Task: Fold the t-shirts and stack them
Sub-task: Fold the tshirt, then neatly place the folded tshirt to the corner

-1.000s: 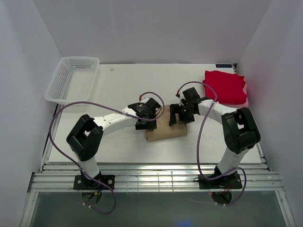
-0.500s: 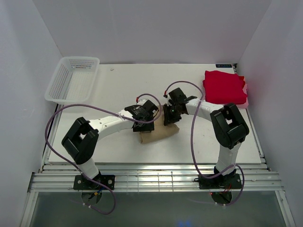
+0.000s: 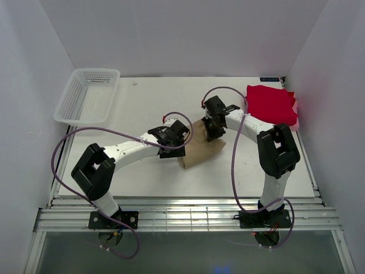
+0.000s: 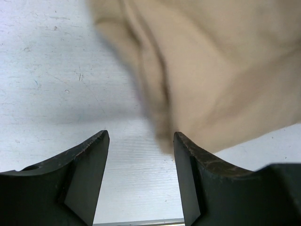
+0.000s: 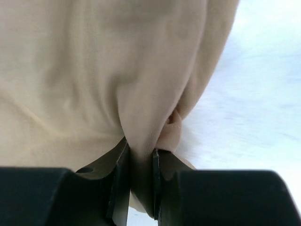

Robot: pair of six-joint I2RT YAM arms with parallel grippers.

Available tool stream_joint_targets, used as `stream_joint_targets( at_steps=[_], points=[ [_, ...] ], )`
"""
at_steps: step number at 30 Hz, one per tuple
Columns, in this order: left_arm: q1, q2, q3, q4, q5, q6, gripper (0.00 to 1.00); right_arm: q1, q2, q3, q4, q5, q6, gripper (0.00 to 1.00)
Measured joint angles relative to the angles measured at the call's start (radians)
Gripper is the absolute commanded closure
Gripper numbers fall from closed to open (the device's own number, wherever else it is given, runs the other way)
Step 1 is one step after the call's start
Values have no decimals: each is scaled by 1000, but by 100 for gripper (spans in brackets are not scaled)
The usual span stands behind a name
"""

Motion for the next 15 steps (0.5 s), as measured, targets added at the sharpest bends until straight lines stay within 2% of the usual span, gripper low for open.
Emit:
stream_joint_targets(
  at_steps=[9,15],
  points=[
    [0,-4,-19,0,0,-6,32,-149,13,236,-122,168,-124,92],
    [0,-5,-26,2,0,-11,32,-241,104,420,-190,224,-199,92]
  ],
)
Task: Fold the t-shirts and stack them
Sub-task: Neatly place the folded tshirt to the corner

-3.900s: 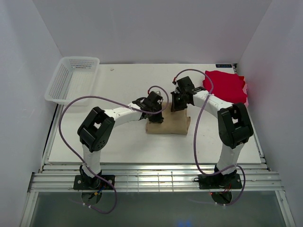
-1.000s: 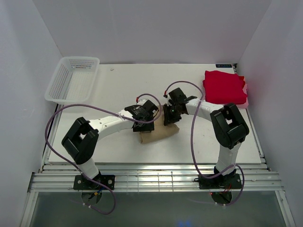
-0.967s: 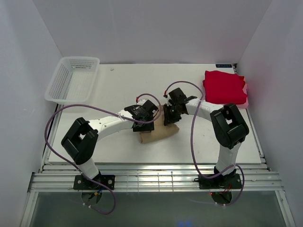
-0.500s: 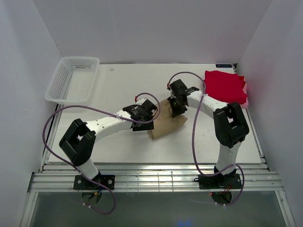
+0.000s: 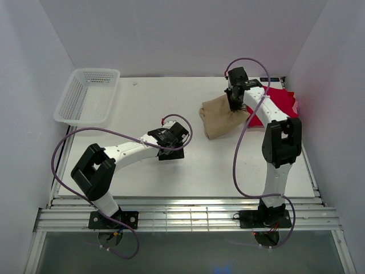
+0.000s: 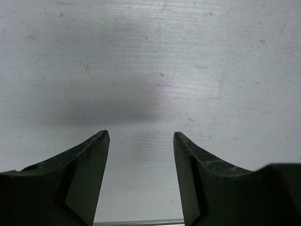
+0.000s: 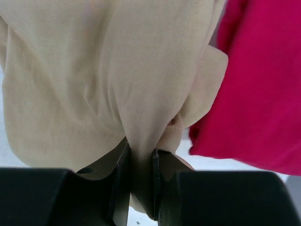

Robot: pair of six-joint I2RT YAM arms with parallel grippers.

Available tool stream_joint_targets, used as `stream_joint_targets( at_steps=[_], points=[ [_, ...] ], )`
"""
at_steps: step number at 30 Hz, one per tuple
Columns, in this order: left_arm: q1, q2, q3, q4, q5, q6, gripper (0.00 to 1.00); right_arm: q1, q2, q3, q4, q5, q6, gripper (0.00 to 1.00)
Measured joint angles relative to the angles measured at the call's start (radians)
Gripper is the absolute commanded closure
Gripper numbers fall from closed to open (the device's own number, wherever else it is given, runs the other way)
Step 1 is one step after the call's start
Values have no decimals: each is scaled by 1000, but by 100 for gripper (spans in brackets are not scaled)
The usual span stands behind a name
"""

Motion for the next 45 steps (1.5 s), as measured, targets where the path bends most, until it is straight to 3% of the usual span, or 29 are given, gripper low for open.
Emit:
stream_joint_targets(
  at_steps=[10,30,45],
  points=[
    [0,-8,-51,-11,0,-13,32,-103,124,303,-89,48,-100,92],
    [0,-8,-58,-15,7,-29,33,-396,44,301,-119,-24,-124,92],
    [0,-8,-58,-15,23,-30,33,-501,40,301,-124,-85,-100,92]
  ],
)
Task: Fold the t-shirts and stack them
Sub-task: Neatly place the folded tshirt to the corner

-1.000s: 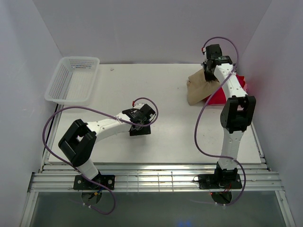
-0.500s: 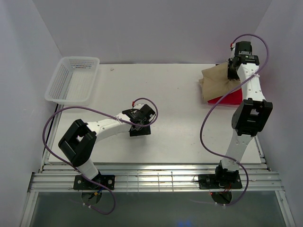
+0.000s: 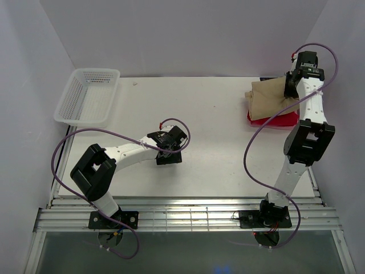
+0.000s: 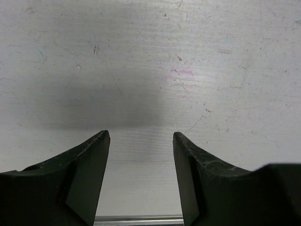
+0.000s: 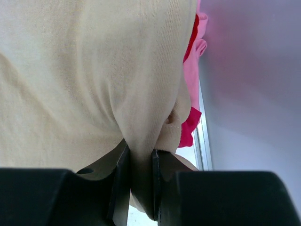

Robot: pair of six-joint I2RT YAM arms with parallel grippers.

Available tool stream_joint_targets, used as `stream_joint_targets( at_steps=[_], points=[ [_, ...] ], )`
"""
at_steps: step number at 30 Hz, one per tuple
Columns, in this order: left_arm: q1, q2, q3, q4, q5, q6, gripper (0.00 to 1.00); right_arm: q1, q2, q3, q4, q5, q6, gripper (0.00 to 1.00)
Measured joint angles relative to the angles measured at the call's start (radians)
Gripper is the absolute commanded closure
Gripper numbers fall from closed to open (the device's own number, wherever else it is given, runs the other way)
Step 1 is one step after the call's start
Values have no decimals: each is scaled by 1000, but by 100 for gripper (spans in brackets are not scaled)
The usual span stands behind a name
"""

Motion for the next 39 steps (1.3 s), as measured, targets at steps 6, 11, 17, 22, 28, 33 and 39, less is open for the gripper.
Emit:
stream_joint_targets(
  at_steps=[6,11,17,22,28,33,39],
  points=[
    [0,0,0,-1,1,0,33,-13,5,2,0,-2,2,92],
    [0,0,0,-2,3,0,33,-13,38,4,2,3,2,92],
    [0,-2,0,-9,4,-8,33,-13,90,5,4,40,9,92],
    [0,-21,0,-14,5,-11,33,-13,107,5,10,74,34,17],
    [0,-69,0,-14,2,-6,32,-16,103,2,43,109,44,10],
    [0,-108,39,-28,-25,21,32,-5,-40,-139,112,116,76,10],
    [0,-146,165,-30,-103,86,32,116,-397,-360,152,132,84,10]
  ],
)
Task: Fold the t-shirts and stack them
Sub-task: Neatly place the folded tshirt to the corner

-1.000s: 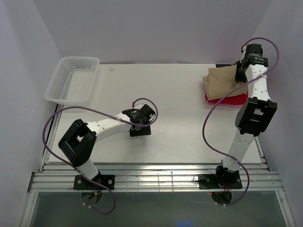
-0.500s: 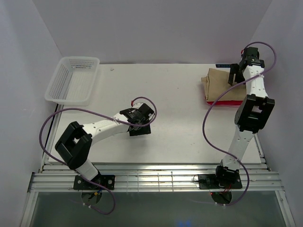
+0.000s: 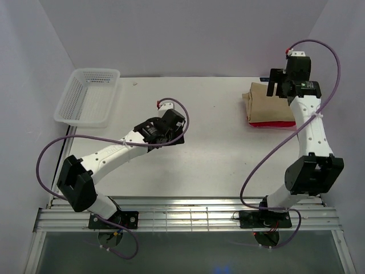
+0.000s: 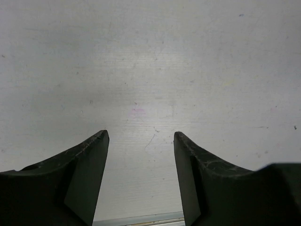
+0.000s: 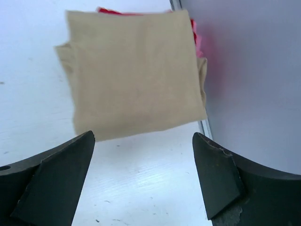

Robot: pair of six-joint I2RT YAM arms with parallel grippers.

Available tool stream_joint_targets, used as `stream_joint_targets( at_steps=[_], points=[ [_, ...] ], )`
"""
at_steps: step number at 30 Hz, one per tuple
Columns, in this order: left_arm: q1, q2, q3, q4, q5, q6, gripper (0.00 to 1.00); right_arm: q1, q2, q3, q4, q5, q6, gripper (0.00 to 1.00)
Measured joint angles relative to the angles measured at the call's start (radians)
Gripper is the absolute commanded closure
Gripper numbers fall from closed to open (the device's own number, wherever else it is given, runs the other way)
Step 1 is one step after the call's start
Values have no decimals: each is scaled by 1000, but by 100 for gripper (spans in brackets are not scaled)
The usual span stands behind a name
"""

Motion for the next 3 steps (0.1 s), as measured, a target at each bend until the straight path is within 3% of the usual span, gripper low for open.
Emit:
stream_joint_targets(
  at_steps=[3],
  points=[
    [0,-2,73,-6,-35,32,31,97,-86,15,2,21,3,10]
  ],
)
